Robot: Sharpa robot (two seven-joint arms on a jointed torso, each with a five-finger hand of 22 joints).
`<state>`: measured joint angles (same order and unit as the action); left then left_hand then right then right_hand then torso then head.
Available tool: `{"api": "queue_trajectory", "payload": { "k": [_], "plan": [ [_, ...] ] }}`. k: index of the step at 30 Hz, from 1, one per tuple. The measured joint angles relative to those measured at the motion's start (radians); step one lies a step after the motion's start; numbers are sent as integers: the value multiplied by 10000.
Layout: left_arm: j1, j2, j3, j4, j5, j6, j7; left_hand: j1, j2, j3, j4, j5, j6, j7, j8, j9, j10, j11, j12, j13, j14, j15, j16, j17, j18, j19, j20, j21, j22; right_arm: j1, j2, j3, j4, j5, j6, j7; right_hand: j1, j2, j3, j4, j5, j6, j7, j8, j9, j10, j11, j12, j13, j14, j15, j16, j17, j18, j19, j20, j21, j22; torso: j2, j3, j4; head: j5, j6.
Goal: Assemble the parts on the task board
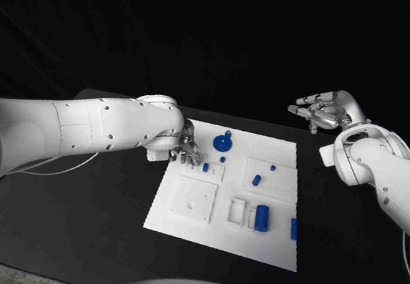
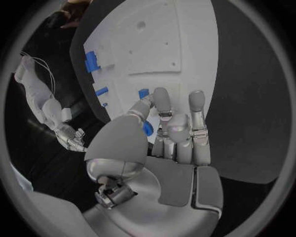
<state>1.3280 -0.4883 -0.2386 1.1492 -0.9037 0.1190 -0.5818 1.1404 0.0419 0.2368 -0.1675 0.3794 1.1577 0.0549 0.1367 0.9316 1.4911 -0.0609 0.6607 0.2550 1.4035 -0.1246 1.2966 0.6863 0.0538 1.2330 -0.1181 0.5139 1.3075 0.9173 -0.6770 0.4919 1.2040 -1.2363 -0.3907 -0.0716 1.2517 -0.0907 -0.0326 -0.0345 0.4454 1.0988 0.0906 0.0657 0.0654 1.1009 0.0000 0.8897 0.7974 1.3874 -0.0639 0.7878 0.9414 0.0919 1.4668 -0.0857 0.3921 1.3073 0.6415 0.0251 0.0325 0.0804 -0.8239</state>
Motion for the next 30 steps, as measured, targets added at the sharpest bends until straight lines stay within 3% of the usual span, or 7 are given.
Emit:
{"api": "queue_trajectory", "payload": {
  "k": [15, 30],
  "plan": [
    [257, 558, 1, -917, 593, 1362, -96, -60, 85, -123, -127, 49, -1, -1, 47, 0, 0, 0, -48, 48, -67, 1, 78, 28, 1, -37, -36, 0, -1, 0, 68, -3, -57, 1, 36, -3, 0, 0, 0, 0, 0, 0, 0, 0, 0, 0, 0, 0, 0, 0, 0, 0, 0, -1, 0, 0, 0, 0, -7, 17, 1, 28, -17],
    [308, 834, -2, -1491, 1008, 2268, -158, -34, 111, -192, -197, 93, -1, -1, 53, 0, -1, 1, -93, 98, -70, 2, 130, 65, 1, -37, -34, 0, -3, 0, 103, -2, -96, 1, 55, -4, 0, 0, 0, 0, 0, 0, 0, 0, 0, 0, 0, 0, 0, 0, 0, 0, 0, -1, 0, 0, 0, 0, -12, 17, 10, 22, -46]
  ]
}}
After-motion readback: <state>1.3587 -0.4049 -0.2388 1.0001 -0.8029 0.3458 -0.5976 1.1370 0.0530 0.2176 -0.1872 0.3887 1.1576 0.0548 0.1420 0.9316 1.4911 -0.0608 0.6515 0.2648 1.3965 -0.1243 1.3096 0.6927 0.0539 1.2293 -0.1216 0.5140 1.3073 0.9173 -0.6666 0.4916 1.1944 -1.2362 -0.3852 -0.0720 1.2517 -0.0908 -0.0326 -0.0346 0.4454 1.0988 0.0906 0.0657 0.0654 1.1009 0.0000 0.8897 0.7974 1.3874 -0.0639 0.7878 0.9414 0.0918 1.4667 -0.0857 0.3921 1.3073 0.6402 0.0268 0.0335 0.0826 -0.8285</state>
